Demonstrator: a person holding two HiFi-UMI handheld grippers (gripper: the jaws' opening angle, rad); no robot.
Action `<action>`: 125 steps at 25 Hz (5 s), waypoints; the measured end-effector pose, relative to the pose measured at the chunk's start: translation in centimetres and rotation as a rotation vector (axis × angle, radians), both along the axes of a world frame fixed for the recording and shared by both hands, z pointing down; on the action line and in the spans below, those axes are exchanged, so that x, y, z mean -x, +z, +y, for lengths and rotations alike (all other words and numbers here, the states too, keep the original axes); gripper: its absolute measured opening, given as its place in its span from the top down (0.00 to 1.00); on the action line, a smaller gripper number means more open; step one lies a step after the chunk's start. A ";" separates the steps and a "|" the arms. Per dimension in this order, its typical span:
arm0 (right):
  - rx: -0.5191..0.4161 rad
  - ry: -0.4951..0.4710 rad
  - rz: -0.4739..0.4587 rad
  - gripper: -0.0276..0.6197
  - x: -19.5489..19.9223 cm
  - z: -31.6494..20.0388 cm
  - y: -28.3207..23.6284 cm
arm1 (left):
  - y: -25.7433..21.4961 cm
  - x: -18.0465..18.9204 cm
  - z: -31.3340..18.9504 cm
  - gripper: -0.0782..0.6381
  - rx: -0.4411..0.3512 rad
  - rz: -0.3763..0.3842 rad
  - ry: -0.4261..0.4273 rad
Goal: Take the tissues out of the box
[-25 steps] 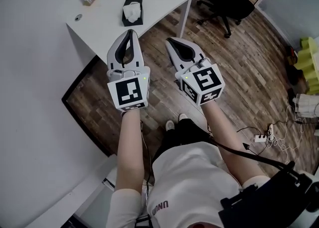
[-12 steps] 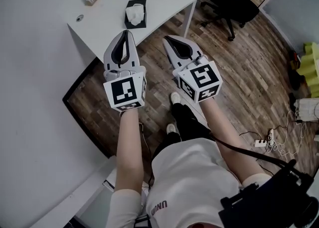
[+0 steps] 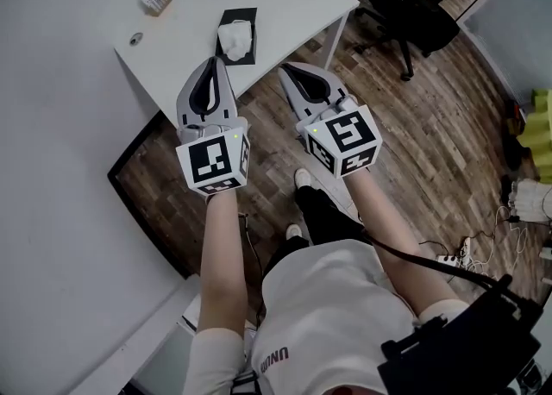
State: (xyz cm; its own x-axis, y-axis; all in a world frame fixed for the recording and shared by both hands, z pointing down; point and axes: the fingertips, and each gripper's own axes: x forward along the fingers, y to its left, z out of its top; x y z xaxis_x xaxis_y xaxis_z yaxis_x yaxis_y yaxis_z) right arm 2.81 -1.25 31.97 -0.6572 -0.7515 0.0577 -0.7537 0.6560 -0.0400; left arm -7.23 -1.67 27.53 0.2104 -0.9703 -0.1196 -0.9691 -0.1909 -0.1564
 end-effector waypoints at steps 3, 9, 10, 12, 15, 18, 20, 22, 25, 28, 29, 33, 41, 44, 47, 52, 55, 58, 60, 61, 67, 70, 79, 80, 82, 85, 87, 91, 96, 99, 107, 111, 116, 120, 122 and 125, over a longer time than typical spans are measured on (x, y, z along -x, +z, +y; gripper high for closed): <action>0.009 -0.017 0.003 0.93 0.1 -2.1 0.2 | 0.1 0.1 -1.9 0.87 0.010 0.000 -0.018; 0.017 -0.061 0.014 0.93 0.5 -5.5 0.5 | -0.3 0.8 -5.0 0.87 0.003 0.007 -0.057; 0.018 -0.067 0.016 0.93 0.6 -6.0 0.6 | -0.4 0.8 -5.5 0.87 0.002 0.008 -0.062; 0.017 -0.081 0.020 0.93 0.8 -7.1 0.6 | -0.4 0.9 -6.4 0.87 0.001 0.008 -0.073; 0.015 -0.107 0.028 0.93 1.1 -8.7 0.5 | -0.4 1.2 -7.8 0.87 0.002 0.011 -0.095; 0.016 -0.131 0.040 0.93 1.4 -10.1 0.8 | -0.3 1.5 -8.9 0.87 -0.003 0.016 -0.119; 0.012 -0.141 0.041 0.93 1.4 -11.1 0.9 | -0.3 1.6 -9.5 0.87 -0.010 0.014 -0.130; 0.009 -0.150 0.039 0.93 1.6 -11.9 1.0 | -0.3 1.7 -10.1 0.87 -0.014 0.009 -0.140; 0.015 -0.162 0.039 0.93 1.8 -12.7 1.5 | 0.1 1.8 -10.6 0.87 -0.007 0.005 -0.150; 0.027 -0.176 0.045 0.93 2.4 -13.3 2.2 | 0.6 2.1 -11.1 0.87 0.002 0.006 -0.160; 0.029 -0.180 0.047 0.93 2.6 -13.5 2.3 | 0.7 2.2 -11.3 0.87 0.004 0.009 -0.163; 0.039 -0.198 0.054 0.93 3.4 -14.2 2.9 | 0.8 2.8 -12.1 0.87 0.009 0.002 -0.171; 0.055 -0.199 0.079 0.93 4.9 -17.2 4.3 | 1.3 4.4 -15.3 0.87 0.015 0.003 -0.162; 0.071 -0.201 0.086 0.93 5.7 -18.4 4.9 | 1.8 4.9 -16.8 0.87 0.026 0.006 -0.148; 0.083 -0.193 0.096 0.93 6.3 -19.6 5.6 | 2.1 5.5 -18.5 0.87 0.036 0.008 -0.129; 0.125 -0.190 0.121 0.93 7.1 -21.1 7.2 | 2.6 6.4 -20.9 0.87 0.051 0.011 -0.103; 0.156 -0.195 0.124 0.93 7.4 -21.9 8.1 | 2.8 6.7 -22.2 0.87 0.059 0.018 -0.089; 0.184 -0.195 0.149 0.92 7.8 -22.5 9.1 | 3.4 7.0 -23.3 0.87 0.076 0.016 -0.073; 0.195 -0.194 0.173 0.89 8.1 -23.0 9.7 | 3.7 7.3 -24.0 0.87 0.084 0.020 -0.065; 0.203 -0.197 0.181 0.82 8.3 -23.2 10.1 | 3.8 7.4 -24.4 0.87 0.088 0.021 -0.061; 0.253 -0.216 0.221 0.75 9.3 -23.9 12.0 | 4.9 7.8 -26.2 0.87 0.111 0.032 -0.039; 0.289 -0.237 0.238 0.71 10.2 -24.1 13.7 | 5.7 8.3 -27.2 0.87 0.119 0.036 -0.025; 0.352 -0.297 0.316 0.68 11.3 -23.0 16.3 | 6.3 8.4 -28.0 0.87 0.137 0.046 -0.008; 0.355 -0.302 0.322 0.68 11.4 -22.9 16.4 | 6.3 8.5 -28.1 0.87 0.140 0.048 -0.008; 0.364 -0.316 0.323 0.68 11.7 -22.8 16.6 | 6.5 8.6 -28.2 0.87 0.145 0.052 -0.006; 0.377 -0.348 0.322 0.68 11.9 -22.3 16.8 | 6.5 8.6 -28.3 0.87 0.147 0.055 -0.002; 0.383 -0.360 0.340 0.68 12.0 -22.1 17.1 | 6.5 8.7 -28.5 0.87 0.145 0.058 -0.003; 0.375 -0.345 0.366 0.68 11.9 -22.0 17.5 | 6.5 8.6 -28.5 0.87 0.147 0.058 -0.002; 0.341 -0.333 0.398 0.75 11.9 -21.9 17.5 | 6.7 8.5 -28.6 0.87 0.156 0.052 0.004; 0.341 -0.336 0.399 0.77 11.9 -21.9 17.5 | 6.7 8.7 -28.6 0.87 0.156 0.057 -0.002; 0.328 -0.337 0.389 0.87 11.5 -21.8 17.1 | 7.3 8.9 -28.5 0.87 0.169 0.056 -0.007; 0.325 -0.345 0.385 0.90 11.6 -21.7 16.7 | 7.3 9.2 -28.6 0.87 0.169 0.050 -0.008; 0.324 -0.350 0.370 0.91 11.8 -21.7 16.1 | 7.1 9.3 -28.7 0.87 0.164 0.054 -0.005; 0.306 -0.355 0.374 0.91 12.1 -21.8 15.7 | 7.2 9.3 -28.7 0.87 0.165 0.050 -0.006; 0.305 -0.352 0.369 0.91 12.0 -21.9 15.5 | 7.1 9.3 -28.6 0.87 0.164 0.052 -0.007; 0.300 -0.349 0.367 0.91 12.0 -22.1 15.0 | 7.0 9.4 -28.6 0.87 0.160 0.052 -0.008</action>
